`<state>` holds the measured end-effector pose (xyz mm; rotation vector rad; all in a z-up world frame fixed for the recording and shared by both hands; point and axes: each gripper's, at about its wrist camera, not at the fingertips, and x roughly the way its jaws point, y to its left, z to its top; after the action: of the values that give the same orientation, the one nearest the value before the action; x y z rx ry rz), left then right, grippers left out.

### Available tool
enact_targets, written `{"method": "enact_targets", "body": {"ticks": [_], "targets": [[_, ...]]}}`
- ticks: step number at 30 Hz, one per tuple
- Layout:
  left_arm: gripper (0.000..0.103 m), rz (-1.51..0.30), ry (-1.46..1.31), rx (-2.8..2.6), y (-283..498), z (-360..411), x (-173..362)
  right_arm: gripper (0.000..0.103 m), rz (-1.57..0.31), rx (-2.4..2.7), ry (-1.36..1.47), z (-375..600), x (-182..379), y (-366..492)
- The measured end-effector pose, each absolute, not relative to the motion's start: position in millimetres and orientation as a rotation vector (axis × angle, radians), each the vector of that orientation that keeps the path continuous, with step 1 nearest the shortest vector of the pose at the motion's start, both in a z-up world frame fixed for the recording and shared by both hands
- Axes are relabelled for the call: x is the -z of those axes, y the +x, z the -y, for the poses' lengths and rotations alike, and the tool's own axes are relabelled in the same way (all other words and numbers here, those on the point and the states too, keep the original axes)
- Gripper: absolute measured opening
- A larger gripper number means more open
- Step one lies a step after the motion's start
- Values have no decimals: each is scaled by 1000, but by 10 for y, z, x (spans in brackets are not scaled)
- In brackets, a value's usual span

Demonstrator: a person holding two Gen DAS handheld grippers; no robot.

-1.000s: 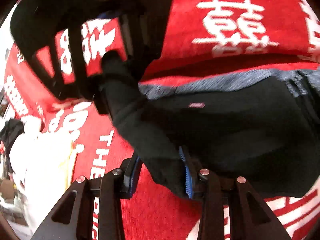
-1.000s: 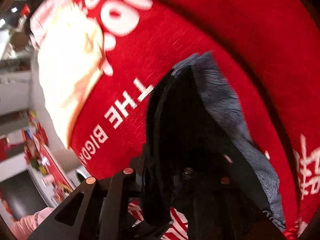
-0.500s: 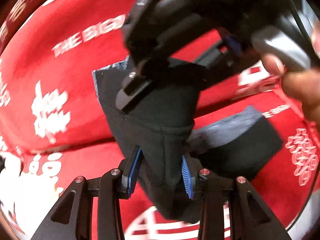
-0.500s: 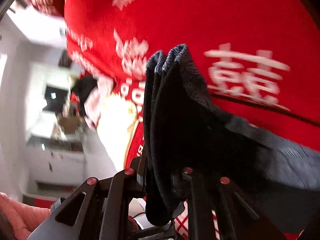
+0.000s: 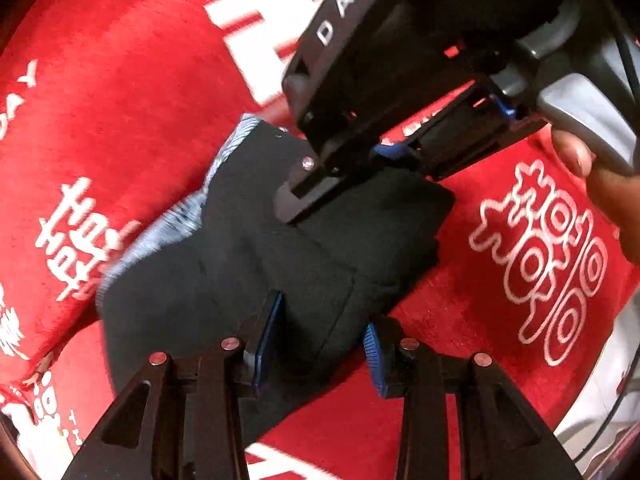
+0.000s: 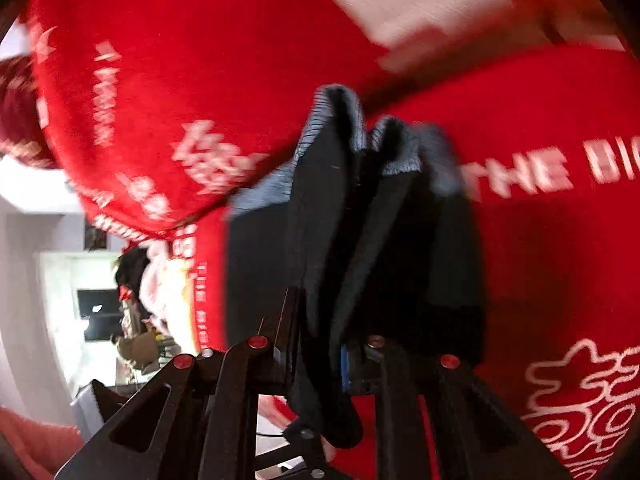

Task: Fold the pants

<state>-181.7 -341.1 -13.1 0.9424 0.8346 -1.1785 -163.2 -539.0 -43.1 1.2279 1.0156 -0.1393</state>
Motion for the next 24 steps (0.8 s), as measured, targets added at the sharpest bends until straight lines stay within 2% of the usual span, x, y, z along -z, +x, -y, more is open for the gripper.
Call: {"method": "enact_targets", "body": {"ticks": [2,4,5,14,18,24], "targets": [[47,-829,980,1175,-1892,3423,221,18,-1027,158,1255,5412,575,-1712],[68,-851,965,1202,-1907,3390,207,20,-1034,160,1258,5407,643,-1738],[71,-865,956,1208,-1902,3359,179,20,-1035,161,1243,5374,628,-1715],[73,-927,856,1068,-1291,3004,-292,25,-1137,249,994,5125,459,-1577],[73,-969,815,915,-799,2755,-262,37,-1147,352,963,5108,393,-1644],[73,-1077,791,779,-358,2459,44,36,-1093,437,925,5071,110,-1848]]}}
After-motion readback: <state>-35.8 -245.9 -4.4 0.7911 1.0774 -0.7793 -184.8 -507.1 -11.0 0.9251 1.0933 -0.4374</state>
